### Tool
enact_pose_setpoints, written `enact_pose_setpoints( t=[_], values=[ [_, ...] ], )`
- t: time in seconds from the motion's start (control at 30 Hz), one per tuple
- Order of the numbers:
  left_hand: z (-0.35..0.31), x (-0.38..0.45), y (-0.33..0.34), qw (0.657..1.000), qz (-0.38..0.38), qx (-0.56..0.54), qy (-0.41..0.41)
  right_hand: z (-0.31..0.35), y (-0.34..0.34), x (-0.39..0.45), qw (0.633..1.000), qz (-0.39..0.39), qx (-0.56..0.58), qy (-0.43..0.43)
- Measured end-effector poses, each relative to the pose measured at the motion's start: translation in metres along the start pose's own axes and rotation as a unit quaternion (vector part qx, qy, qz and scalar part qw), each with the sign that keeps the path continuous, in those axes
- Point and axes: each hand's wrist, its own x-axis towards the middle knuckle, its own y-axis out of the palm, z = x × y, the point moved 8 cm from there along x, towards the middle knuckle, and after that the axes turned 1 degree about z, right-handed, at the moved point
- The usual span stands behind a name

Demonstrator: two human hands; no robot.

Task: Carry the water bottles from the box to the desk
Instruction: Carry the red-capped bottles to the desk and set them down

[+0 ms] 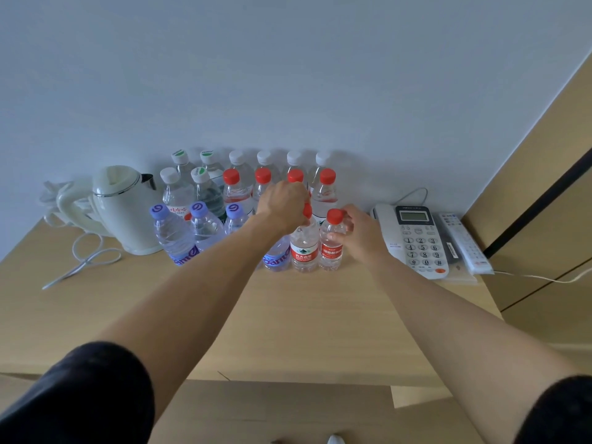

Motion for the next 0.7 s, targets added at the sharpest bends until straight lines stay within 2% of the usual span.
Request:
enact_pose_setpoints(
  t=[0.5, 0.7],
  values=[
    [-0.005, 0.001, -0.002, 1.0, 0.009, 0.022, 0.02, 0.001, -0.004, -0.004, 0.999, 0.031, -0.013, -0.015],
    [-0.005, 0.001, -0.003, 1.0, 0.006, 0.023, 0.02, 0.005, -0.001, -0.009, 0.999, 0.015, -0.016, -0.032]
  ],
)
